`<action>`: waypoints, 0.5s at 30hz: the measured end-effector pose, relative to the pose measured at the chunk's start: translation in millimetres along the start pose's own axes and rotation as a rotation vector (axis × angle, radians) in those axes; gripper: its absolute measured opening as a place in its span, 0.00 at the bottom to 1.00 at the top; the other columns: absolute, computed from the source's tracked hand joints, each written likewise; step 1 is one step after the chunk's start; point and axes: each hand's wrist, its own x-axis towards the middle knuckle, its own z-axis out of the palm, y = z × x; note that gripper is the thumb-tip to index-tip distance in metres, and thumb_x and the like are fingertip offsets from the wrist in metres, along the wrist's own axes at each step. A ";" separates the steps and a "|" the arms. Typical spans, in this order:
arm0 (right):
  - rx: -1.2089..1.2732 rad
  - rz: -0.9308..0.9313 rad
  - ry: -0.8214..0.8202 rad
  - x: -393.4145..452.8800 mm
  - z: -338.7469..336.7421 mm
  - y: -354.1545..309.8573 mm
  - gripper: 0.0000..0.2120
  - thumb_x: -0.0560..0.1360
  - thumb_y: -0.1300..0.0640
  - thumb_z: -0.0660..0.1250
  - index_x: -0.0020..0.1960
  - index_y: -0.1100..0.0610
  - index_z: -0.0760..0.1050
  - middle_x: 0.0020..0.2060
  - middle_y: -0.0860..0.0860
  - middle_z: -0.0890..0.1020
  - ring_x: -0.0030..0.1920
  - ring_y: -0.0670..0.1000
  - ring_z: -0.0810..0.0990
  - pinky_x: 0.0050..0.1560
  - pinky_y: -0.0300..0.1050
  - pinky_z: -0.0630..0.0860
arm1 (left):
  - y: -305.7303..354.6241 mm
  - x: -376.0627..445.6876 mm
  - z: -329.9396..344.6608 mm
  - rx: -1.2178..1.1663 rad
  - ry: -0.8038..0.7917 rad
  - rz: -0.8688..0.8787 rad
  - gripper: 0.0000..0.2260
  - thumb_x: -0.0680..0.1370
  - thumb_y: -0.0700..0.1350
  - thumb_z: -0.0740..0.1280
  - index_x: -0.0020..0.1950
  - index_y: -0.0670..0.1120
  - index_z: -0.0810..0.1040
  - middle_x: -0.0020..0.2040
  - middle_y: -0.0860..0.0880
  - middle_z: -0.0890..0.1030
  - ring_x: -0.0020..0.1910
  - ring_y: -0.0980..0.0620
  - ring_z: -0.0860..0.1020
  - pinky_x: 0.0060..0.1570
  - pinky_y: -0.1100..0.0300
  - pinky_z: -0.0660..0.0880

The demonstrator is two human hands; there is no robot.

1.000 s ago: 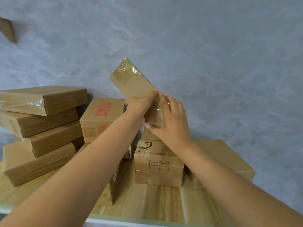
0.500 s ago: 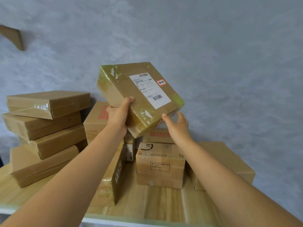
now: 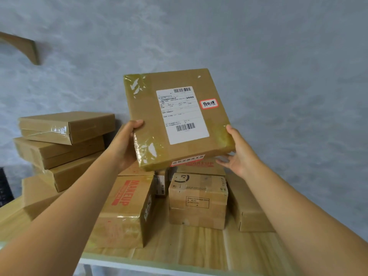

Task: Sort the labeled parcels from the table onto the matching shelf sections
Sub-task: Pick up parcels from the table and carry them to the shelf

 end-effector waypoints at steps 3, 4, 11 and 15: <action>-0.190 0.058 -0.136 -2.5 -7.0 0.6 0.22 0.73 0.35 0.67 0.61 0.46 0.73 0.57 0.54 0.82 0.58 0.57 0.80 0.63 0.57 0.74 | 0.3 -3.6 -8.4 0.007 -0.027 -0.006 0.20 0.75 0.55 0.66 0.64 0.47 0.77 0.54 0.45 0.85 0.51 0.45 0.85 0.44 0.52 0.82; -0.244 0.055 -0.156 -2.7 -7.7 0.8 0.22 0.74 0.34 0.66 0.61 0.45 0.73 0.55 0.52 0.84 0.56 0.55 0.82 0.61 0.54 0.75 | 0.0 -4.1 -9.8 0.009 -0.030 -0.005 0.20 0.75 0.55 0.66 0.63 0.46 0.77 0.53 0.45 0.85 0.50 0.45 0.85 0.43 0.53 0.82; -0.419 -0.112 -0.186 -9.8 -11.2 7.8 0.40 0.65 0.31 0.68 0.71 0.48 0.68 0.58 0.48 0.83 0.57 0.50 0.83 0.64 0.55 0.76 | -6.5 -0.4 -5.8 0.106 0.115 -0.012 0.23 0.74 0.58 0.71 0.64 0.47 0.76 0.51 0.45 0.86 0.44 0.44 0.86 0.37 0.53 0.82; -0.429 -0.175 -0.159 -9.3 -12.6 11.5 0.29 0.75 0.37 0.66 0.72 0.45 0.65 0.58 0.47 0.81 0.55 0.50 0.83 0.61 0.56 0.79 | -15.4 -0.4 -3.8 0.052 0.125 0.018 0.21 0.74 0.57 0.72 0.63 0.49 0.77 0.50 0.45 0.86 0.44 0.44 0.86 0.37 0.51 0.82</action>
